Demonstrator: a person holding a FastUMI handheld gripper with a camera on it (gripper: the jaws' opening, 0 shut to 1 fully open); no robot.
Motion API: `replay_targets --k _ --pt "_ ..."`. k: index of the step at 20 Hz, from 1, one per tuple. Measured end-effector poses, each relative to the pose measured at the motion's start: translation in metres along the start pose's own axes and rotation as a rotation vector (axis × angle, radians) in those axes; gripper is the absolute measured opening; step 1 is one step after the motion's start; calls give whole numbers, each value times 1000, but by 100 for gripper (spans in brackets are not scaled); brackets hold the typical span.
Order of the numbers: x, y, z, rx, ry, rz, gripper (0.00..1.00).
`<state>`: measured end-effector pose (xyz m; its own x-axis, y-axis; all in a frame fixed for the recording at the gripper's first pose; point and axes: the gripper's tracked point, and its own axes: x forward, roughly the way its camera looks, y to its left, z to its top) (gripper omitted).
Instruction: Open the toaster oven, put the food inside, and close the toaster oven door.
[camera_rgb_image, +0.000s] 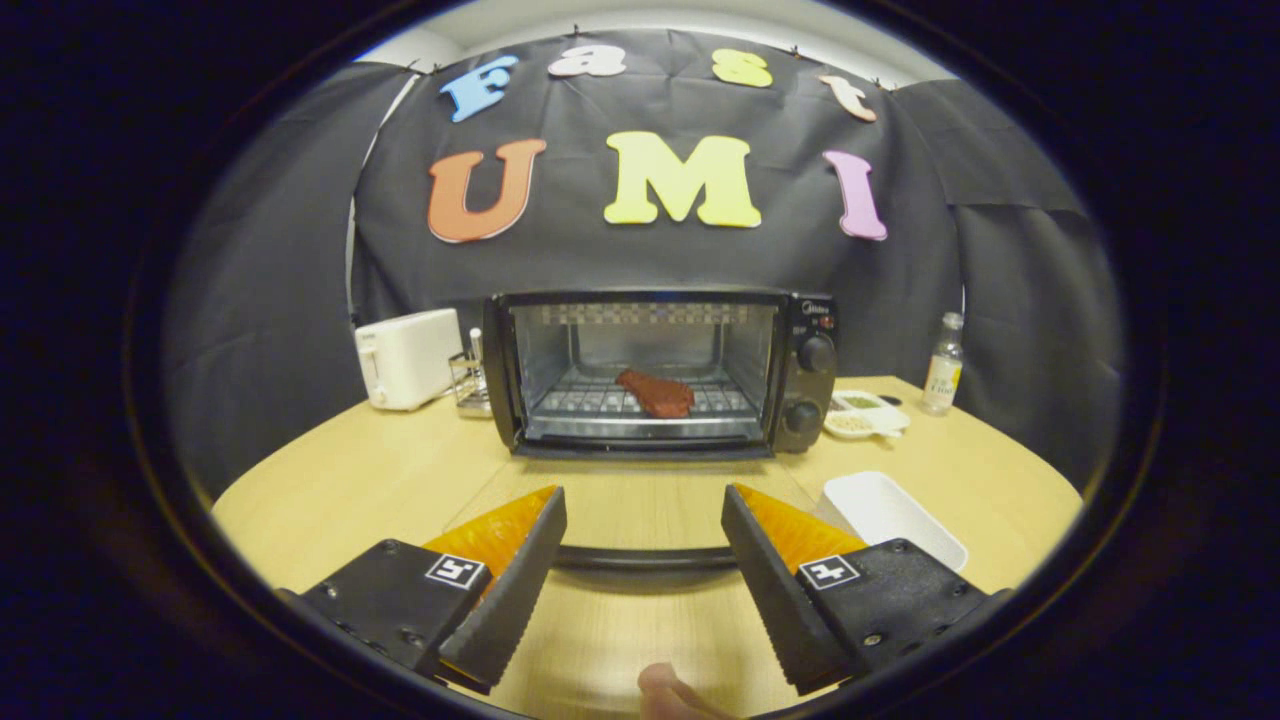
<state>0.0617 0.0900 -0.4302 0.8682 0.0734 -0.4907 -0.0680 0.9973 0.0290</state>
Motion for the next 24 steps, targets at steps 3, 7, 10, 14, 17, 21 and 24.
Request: replay_targets --k 3,7,10,14,17,21,24 --pt "1 -2 -29 0 140 -20 99" --pt "5 8 -50 19 243 6 99" --pt "9 6 -60 11 282 -4 99" --pt "10 7 -57 2 273 -6 99" --pt "13 8 -47 20 210 1 99" --pt "10 9 -45 28 208 0 99" --pt "6 10 -36 33 168 0 100"
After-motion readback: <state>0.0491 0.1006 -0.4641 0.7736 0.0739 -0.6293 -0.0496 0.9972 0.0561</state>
